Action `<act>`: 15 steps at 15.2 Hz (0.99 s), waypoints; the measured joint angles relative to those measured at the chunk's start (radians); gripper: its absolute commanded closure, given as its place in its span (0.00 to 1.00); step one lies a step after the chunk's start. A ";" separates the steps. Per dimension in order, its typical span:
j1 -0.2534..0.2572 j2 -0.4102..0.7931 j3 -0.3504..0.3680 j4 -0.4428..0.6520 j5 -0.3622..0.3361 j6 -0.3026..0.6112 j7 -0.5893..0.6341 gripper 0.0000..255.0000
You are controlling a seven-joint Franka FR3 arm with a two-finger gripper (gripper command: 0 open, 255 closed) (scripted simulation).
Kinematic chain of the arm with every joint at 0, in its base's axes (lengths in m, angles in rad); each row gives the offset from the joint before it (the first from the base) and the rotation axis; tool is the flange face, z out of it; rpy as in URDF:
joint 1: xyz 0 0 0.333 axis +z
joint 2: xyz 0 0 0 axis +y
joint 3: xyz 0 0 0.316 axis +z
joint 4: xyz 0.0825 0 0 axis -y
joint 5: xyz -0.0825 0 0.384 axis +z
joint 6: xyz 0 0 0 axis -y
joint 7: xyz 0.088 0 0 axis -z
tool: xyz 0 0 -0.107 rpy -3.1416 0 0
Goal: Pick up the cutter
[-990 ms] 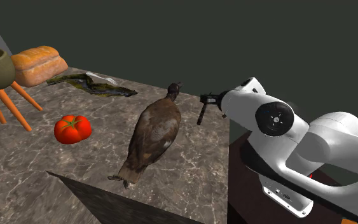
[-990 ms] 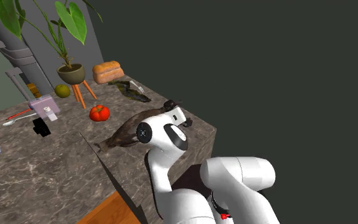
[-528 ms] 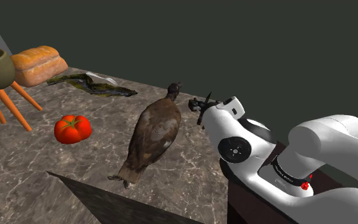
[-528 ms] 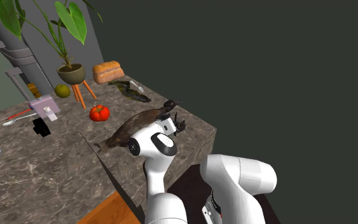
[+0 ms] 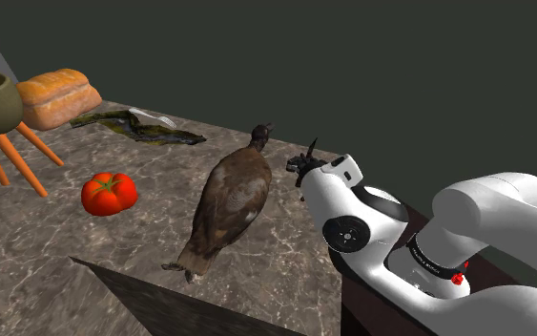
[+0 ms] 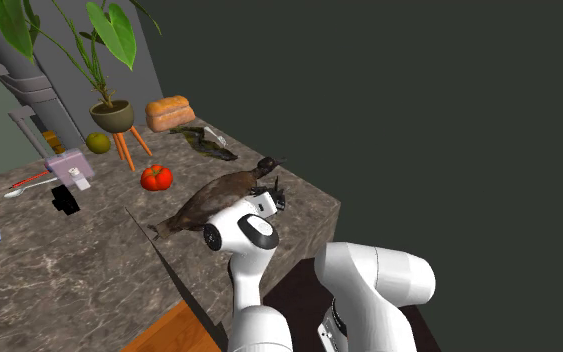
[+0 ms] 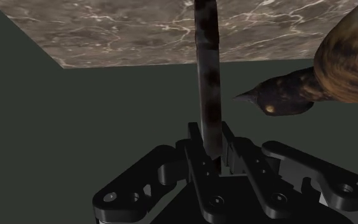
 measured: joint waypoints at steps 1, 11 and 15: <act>0.000 0.000 0.000 0.000 0.000 0.000 0.000 1.00; 0.005 -0.008 -0.048 0.003 -0.017 -0.014 -0.031 1.00; 0.014 -0.020 -0.108 0.006 -0.039 -0.036 -0.070 1.00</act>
